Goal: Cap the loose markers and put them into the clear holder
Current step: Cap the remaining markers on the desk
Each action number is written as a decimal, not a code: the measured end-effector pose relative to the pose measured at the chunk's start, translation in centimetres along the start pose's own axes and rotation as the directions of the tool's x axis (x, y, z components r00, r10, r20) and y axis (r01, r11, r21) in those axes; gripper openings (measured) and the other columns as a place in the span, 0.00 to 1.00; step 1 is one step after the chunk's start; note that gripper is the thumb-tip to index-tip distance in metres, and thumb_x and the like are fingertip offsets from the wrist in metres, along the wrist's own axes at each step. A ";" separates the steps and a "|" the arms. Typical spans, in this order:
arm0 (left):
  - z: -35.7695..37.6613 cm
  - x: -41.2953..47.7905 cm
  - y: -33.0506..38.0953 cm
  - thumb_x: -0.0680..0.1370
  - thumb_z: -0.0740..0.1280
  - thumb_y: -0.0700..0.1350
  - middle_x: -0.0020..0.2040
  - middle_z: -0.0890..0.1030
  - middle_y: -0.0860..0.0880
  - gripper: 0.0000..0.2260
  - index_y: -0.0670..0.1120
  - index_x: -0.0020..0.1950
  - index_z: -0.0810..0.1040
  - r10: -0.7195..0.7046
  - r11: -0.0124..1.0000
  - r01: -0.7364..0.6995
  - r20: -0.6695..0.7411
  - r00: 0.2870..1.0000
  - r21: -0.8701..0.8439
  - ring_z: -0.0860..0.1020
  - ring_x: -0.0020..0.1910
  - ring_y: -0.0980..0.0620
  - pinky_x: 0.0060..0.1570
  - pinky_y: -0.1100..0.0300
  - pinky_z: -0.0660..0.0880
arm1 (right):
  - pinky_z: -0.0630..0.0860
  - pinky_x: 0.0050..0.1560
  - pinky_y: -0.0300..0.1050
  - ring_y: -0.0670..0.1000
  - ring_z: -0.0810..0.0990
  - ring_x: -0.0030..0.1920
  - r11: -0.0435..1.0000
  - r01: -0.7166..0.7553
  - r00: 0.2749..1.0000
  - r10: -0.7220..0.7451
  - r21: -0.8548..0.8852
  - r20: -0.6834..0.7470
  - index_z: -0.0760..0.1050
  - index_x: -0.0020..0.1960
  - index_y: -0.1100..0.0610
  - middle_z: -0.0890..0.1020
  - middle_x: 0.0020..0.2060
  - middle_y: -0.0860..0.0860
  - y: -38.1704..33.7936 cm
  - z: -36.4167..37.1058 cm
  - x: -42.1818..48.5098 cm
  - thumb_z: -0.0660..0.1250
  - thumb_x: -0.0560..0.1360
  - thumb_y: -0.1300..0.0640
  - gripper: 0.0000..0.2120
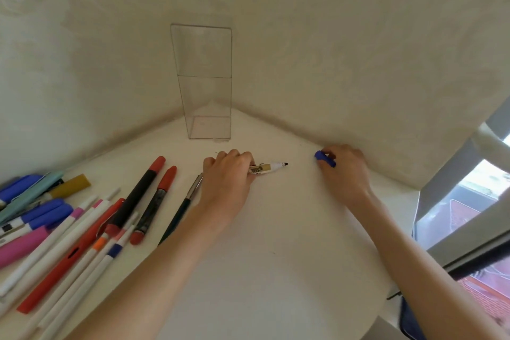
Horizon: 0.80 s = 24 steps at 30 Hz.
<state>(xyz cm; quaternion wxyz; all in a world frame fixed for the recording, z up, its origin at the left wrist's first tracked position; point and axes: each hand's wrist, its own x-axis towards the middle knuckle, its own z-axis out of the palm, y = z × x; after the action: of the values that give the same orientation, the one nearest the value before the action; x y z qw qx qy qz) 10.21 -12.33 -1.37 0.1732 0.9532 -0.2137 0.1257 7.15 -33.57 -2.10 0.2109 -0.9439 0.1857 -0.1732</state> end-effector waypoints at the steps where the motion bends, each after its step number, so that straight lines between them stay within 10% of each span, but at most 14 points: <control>1: -0.3 -0.2 -0.1 0.78 0.61 0.48 0.52 0.77 0.50 0.08 0.49 0.55 0.75 0.000 0.998 -0.002 -0.028 1.000 -0.058 0.74 0.51 0.48 0.49 0.55 0.64 | 0.72 0.46 0.46 0.57 0.76 0.50 0.995 -0.008 1.000 0.010 0.095 -0.018 0.75 0.60 0.57 0.80 0.50 0.55 -0.6 -0.4 -0.3 0.61 0.77 0.59 0.12; 7: -4.2 -4.3 -1.6 0.77 0.64 0.48 0.47 0.77 0.56 0.05 0.53 0.52 0.75 -0.089 0.843 -0.025 -0.186 0.978 -0.537 0.76 0.43 0.58 0.43 0.67 0.73 | 0.76 0.45 0.43 0.49 0.80 0.44 0.664 0.025 0.997 0.042 0.747 -0.070 0.72 0.60 0.48 0.82 0.42 0.51 -6.3 -3.2 -2.7 0.58 0.77 0.64 0.16; 11: -4.8 -6.9 -1.9 0.77 0.63 0.46 0.45 0.76 0.56 0.06 0.54 0.53 0.72 -0.066 0.785 -0.046 -0.157 0.985 -0.618 0.74 0.44 0.60 0.43 0.73 0.70 | 0.78 0.40 0.36 0.50 0.84 0.48 -0.007 -0.256 0.967 -0.012 0.967 0.256 0.73 0.56 0.57 0.85 0.42 0.52 -9.1 -2.1 -4.3 0.62 0.78 0.60 0.07; 13: -4.4 -7.1 -2.0 0.78 0.62 0.46 0.41 0.73 0.57 0.05 0.52 0.53 0.72 -0.068 0.777 -0.032 -0.135 0.989 -0.628 0.73 0.39 0.63 0.38 0.74 0.69 | 0.78 0.38 0.36 0.49 0.84 0.47 -0.154 -0.346 0.938 -0.048 0.925 0.343 0.73 0.54 0.59 0.85 0.42 0.52 -9.5 -1.2 -4.5 0.62 0.77 0.58 0.07; 24: -4.0 -7.1 -2.4 0.78 0.62 0.44 0.43 0.73 0.54 0.06 0.48 0.54 0.74 -0.035 0.809 -0.073 -0.172 0.984 -0.583 0.72 0.41 0.61 0.39 0.75 0.67 | 0.77 0.42 0.38 0.48 0.82 0.40 0.088 -0.212 0.961 -0.162 0.973 0.224 0.76 0.51 0.55 0.84 0.38 0.53 -9.5 -0.6 -5.2 0.63 0.76 0.64 0.07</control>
<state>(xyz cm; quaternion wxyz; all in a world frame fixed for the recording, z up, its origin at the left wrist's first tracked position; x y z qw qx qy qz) 4.39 -6.17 -0.64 0.4759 0.8360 -0.2357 0.1383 4.99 -23.53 1.49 0.8187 -0.5623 0.0047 -0.1165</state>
